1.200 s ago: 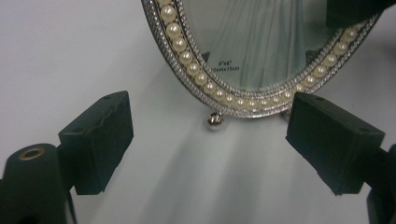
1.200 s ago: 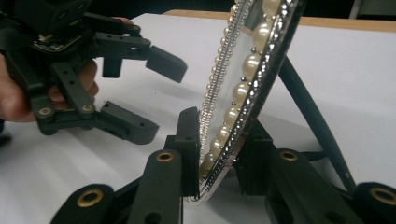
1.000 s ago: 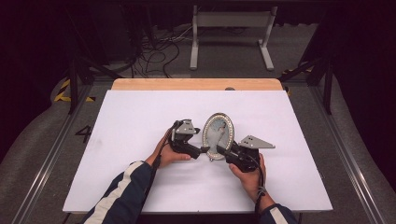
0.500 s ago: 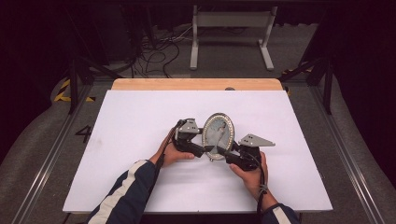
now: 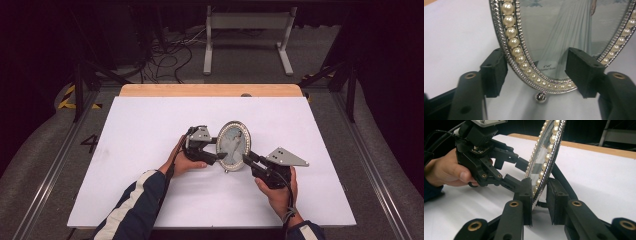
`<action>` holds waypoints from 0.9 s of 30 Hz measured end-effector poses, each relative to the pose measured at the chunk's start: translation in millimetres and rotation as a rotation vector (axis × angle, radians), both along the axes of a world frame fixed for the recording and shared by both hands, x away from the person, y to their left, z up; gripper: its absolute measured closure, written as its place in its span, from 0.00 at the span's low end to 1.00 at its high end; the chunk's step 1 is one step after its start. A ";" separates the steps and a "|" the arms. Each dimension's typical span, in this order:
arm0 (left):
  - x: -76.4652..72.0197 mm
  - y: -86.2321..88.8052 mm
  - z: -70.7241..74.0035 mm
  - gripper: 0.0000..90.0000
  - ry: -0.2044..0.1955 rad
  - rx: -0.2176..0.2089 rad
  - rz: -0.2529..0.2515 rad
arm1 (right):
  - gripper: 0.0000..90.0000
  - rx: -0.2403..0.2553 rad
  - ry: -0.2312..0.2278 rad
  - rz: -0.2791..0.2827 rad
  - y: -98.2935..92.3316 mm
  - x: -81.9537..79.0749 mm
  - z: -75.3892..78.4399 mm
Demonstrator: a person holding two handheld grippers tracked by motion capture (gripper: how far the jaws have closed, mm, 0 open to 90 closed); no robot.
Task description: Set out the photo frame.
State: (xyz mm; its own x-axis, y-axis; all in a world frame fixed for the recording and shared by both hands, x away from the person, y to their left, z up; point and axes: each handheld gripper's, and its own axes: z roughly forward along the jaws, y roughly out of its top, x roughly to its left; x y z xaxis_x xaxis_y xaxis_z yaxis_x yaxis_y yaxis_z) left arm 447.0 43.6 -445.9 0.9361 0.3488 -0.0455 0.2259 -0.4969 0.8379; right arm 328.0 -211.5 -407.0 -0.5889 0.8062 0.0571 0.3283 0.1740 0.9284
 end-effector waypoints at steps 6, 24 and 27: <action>-3.4 4.6 2.5 0.45 0.007 0.022 0.002 | 0.86 0.022 0.015 -0.010 0.2 3.8 -0.3; -18.7 16.3 6.5 0.48 -0.003 0.064 0.031 | 0.88 0.047 0.034 -0.014 -0.3 15.7 -2.1; -18.3 14.8 7.4 0.45 -0.012 0.037 0.060 | 0.87 0.034 0.028 -0.019 0.9 14.7 -1.4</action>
State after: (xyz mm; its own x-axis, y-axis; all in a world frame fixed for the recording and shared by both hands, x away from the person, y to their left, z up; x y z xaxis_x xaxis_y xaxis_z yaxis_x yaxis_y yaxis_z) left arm 428.7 58.4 -438.5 0.9140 0.4052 -0.0199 0.2457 -0.5140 0.8219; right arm 342.7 -210.7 -408.4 -0.5716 0.8143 0.1008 0.3570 0.1362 0.9241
